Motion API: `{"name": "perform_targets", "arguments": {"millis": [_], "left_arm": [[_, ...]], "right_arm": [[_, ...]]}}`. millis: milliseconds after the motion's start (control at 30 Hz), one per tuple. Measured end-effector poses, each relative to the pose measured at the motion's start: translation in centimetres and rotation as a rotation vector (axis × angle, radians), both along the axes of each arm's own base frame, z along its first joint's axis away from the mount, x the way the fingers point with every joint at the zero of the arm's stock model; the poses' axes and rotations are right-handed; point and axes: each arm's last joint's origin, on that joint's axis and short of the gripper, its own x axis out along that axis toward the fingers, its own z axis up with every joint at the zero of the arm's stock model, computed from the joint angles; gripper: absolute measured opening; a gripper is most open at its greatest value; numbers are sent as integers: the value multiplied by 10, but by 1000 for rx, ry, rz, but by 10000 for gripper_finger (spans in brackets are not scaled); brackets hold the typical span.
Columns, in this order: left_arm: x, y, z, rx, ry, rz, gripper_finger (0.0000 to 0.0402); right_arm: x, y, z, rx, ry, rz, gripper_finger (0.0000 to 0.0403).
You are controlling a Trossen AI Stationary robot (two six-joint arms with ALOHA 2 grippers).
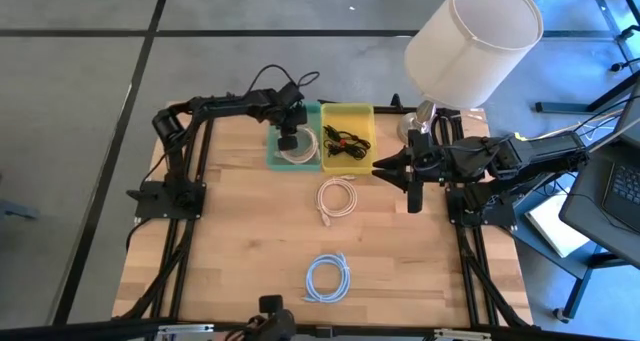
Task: Pick & Place USB Port
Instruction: Put the bottom brown HDMI cable into the green bin
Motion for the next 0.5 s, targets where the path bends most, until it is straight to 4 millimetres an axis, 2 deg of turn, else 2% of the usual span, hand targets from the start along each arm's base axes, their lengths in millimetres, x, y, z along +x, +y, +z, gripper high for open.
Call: {"name": "perform_targets", "arguments": {"millis": [233, 367, 500], "left_arm": [[2, 2, -15, -30, 36, 46, 35], [2, 2, -15, -19, 40, 49, 90], [2, 6, -8, 68, 79, 76, 150]], "right_arm": [[0, 0, 0, 4, 3, -2, 104], [0, 0, 0, 7, 3, -2, 104], [0, 0, 0, 8, 3, -2, 104]]}}
